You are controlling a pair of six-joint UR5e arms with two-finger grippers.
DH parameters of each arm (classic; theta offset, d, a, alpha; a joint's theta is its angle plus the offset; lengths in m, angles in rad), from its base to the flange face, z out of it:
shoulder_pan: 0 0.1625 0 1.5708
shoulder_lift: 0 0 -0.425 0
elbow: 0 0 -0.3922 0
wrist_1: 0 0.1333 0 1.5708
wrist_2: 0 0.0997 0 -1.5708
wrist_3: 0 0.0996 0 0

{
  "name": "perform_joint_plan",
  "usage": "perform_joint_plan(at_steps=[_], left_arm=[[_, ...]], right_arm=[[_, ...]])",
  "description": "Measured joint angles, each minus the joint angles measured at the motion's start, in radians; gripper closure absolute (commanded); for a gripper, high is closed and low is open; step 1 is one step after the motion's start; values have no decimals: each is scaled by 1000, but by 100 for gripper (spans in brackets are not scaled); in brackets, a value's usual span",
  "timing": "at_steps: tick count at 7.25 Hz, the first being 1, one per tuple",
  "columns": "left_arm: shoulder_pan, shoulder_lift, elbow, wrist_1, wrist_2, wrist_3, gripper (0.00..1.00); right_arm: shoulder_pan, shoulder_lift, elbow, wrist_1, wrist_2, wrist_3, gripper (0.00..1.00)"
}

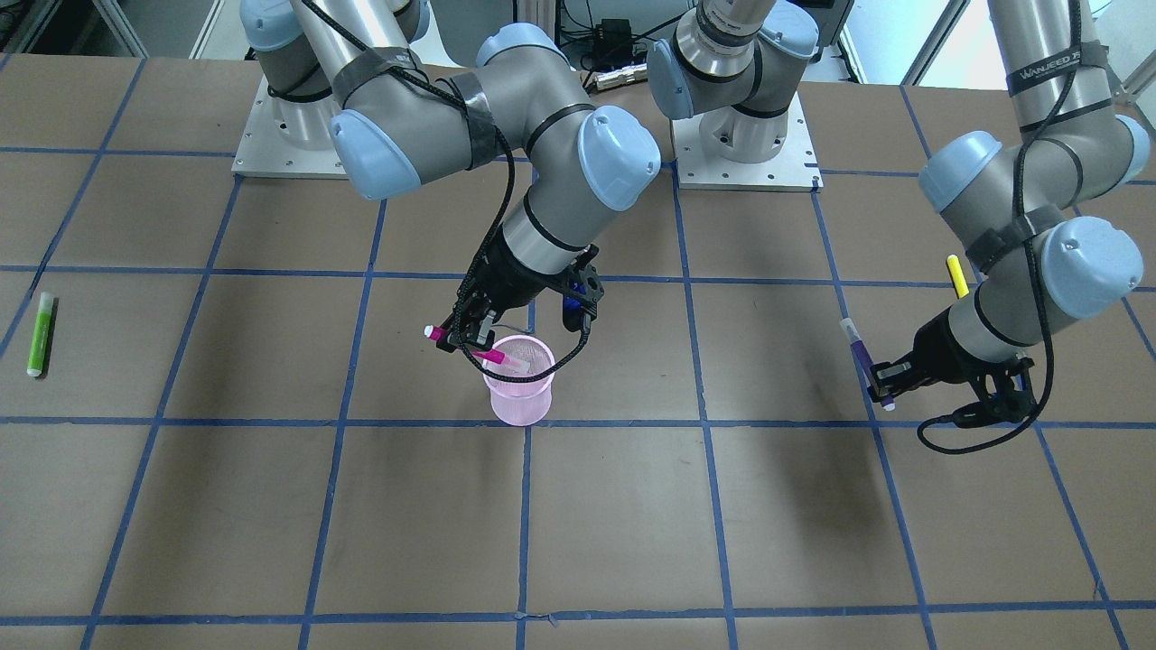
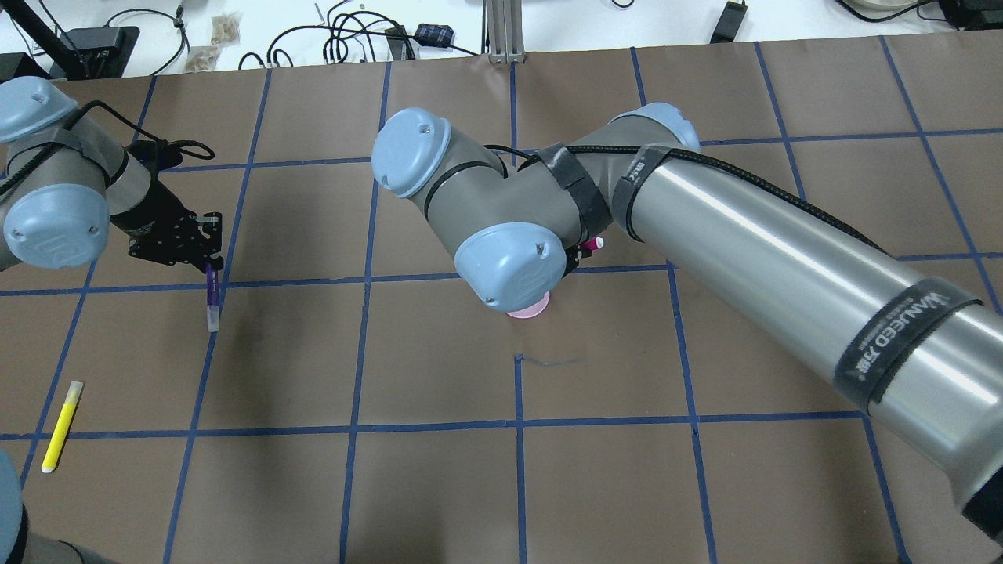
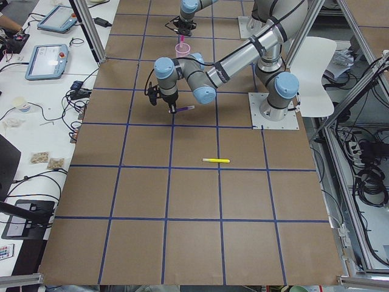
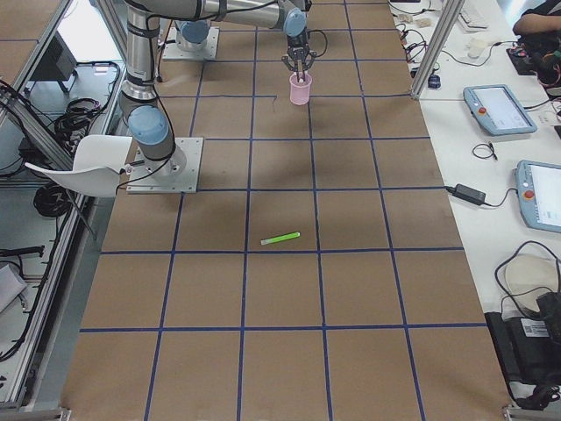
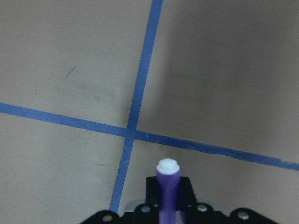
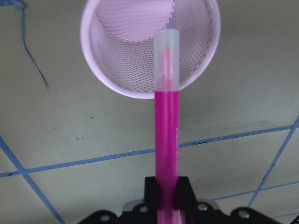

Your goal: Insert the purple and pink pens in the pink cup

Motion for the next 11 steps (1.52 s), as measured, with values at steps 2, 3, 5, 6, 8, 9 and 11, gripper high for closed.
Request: perform_joint_plan(at_steps=[2,3,5,6,8,9,11], left_arm=[[0,-1,0,1,2,1,100],[0,-1,0,2,2,2,100],[0,-3,0,2,1,2,100],[0,-4,0,2,1,2,100],[0,-4,0,2,1,2,100],[-2,-1,1,3,2,1,100],[-47,37,15,-5,7,-20,100]], right_arm=[[29,15,0,31,-8,13,100],[34,26,-1,34,-14,17,73],[36,36,-2,32,-18,21,0],[36,35,-3,23,-17,21,0],[36,30,-11,0,-16,20,0],[28,26,-34,-5,-14,20,0],[-70,-22,-104,2,2,19,0]])
